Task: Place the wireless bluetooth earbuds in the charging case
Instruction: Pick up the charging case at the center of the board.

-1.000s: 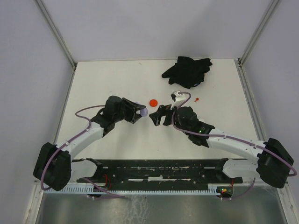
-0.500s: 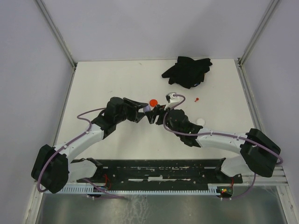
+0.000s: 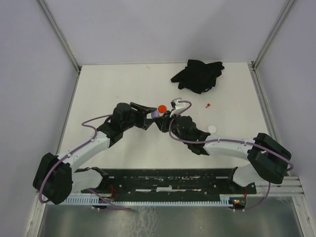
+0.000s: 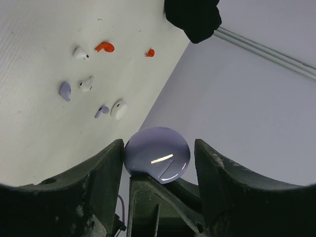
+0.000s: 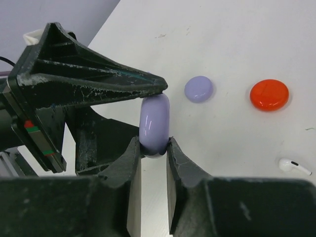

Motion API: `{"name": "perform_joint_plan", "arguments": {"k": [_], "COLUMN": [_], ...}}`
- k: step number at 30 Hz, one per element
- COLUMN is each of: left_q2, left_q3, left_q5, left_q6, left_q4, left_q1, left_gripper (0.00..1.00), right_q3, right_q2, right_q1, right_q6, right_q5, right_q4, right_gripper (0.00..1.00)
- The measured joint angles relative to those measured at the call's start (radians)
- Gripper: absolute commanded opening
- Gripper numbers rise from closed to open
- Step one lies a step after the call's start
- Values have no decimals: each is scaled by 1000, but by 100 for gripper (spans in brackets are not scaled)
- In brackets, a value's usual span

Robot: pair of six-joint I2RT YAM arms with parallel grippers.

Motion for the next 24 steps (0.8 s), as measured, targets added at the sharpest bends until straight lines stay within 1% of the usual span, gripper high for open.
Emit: {"name": "perform_joint_plan", "arguments": {"k": [5,7,10,13,18,21,22,24], "left_q2": [-10,-24,-52,-84,-146,-186,-194,-198], "left_q3": [-8,-17,-23,-22,2,31,47,78], "left_q5": [2,3,13,26,37,77,103,153], "left_q6": [40,82,176,319,607,798,868,989], "left_q4": [27,47,68,74,43,29,24,16], "left_q1": [-2,-3,-3,-2,2,3,3,3], "left_gripper": [86,90,93,95,94,94,94,92], "right_q3": [6,13,30,48,81,132,150,208], "right_q2": [-9,-25,-64,-110,-190,-212,-212,-211], "right_q1": [-1,-6,-25,-56,-196,-269,-281,-300], "right_q6": [-43,-64,-95,-117,-153,-181,-192,-229], "right_q5": [-39,-63,-122,-198,-367,-495,-523,-601], "right_q4": [-29,-56,-115,-176,-298,-396,-422,-499], "right_gripper": [14,13,13,13,13,10,8,6]}}
